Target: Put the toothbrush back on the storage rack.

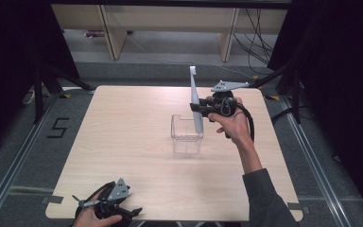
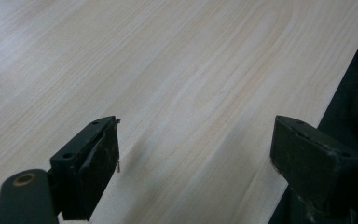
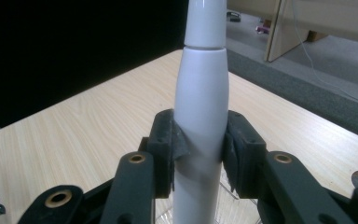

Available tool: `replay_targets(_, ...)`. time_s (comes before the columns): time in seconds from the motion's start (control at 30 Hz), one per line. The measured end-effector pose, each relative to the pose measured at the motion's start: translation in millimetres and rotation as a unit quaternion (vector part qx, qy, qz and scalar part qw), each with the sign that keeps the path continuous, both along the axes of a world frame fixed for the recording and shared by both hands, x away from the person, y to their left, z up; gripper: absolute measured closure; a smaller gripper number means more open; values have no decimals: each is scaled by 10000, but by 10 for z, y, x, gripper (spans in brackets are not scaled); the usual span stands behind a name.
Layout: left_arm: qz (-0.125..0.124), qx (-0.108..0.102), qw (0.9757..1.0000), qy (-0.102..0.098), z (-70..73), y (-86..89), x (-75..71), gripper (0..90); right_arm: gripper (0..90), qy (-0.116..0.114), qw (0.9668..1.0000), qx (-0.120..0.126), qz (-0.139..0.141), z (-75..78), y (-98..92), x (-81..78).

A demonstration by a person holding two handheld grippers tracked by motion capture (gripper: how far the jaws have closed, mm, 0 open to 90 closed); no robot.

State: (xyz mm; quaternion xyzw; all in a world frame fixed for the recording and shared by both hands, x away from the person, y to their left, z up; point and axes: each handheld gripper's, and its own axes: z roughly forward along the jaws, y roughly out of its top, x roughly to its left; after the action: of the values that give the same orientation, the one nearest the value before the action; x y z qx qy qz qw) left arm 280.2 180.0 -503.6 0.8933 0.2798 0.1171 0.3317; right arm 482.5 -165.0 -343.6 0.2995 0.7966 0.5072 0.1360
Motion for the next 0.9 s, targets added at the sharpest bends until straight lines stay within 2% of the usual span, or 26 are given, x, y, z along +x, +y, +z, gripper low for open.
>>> replay_targets(0.13, 24, -13, 10000, 27, -10, 1, 3, 149, 667, 46, 10000, -29, 10, -75, 45, 52)
replay_targets(0.17, -18, 18, 10000, 41, -3, 2, 5, 149, 667, 103, 9999, -13, 1, -133, 77, 76)
replay_targets(0.27, -6, 2, 10000, -13, 3, 2, -3, 149, 667, 173, 9999, 7, 6, -169, 95, 88)
replay_targets(0.3, 0, -3, 10000, -18, 4, 6, -2, 149, 667, 154, 9998, -100, 34, -203, 115, 116)
replay_targets(0.37, 73, -48, 10000, 29, -4, 1, -8, 149, 667, 136, 9998, -163, 36, -230, 135, 134)
replay_targets(0.43, -4, -3, 10000, -8, 1, 4, -2, 149, 667, 207, 9997, -157, 2, -238, 148, 128)
replay_targets(0.53, 0, -3, 10000, -6, -1, 0, -4, 149, 668, 186, 9996, -195, 46, -285, 179, 152)
replay_targets(0.57, 6, -2, 10000, -6, -1, 1, -4, 149, 668, 295, 9993, -217, 41, -293, 191, 143)
replay_targets(0.6, 10, -6, 10000, -6, 0, 4, -4, 149, 667, 251, 9990, -362, 51, -335, 203, 158)
replay_targets(0.63, 10, -6, 10000, -6, 0, 4, -4, 149, 667, 251, 9990, -362, 51, -335, 203, 158)
replay_targets(0.67, 13, -11, 10000, -10, 3, 6, -3, 149, 667, 382, 9986, -362, 20, -350, 210, 146)
replay_targets(0.7, 11, -13, 10000, -12, 3, 7, -3, 149, 667, 284, 9987, -430, 60, -386, 209, 174)
replay_targets(0.83, 5, -10, 10000, -9, 1, 3, -5, 149, 667, 479, 9969, -630, -31, -470, 224, 173)
replay_targets(0.9, 11, -8, 10000, -12, 3, 4, -4, 149, 667, 456, 9961, -755, 22, -520, 252, 179)
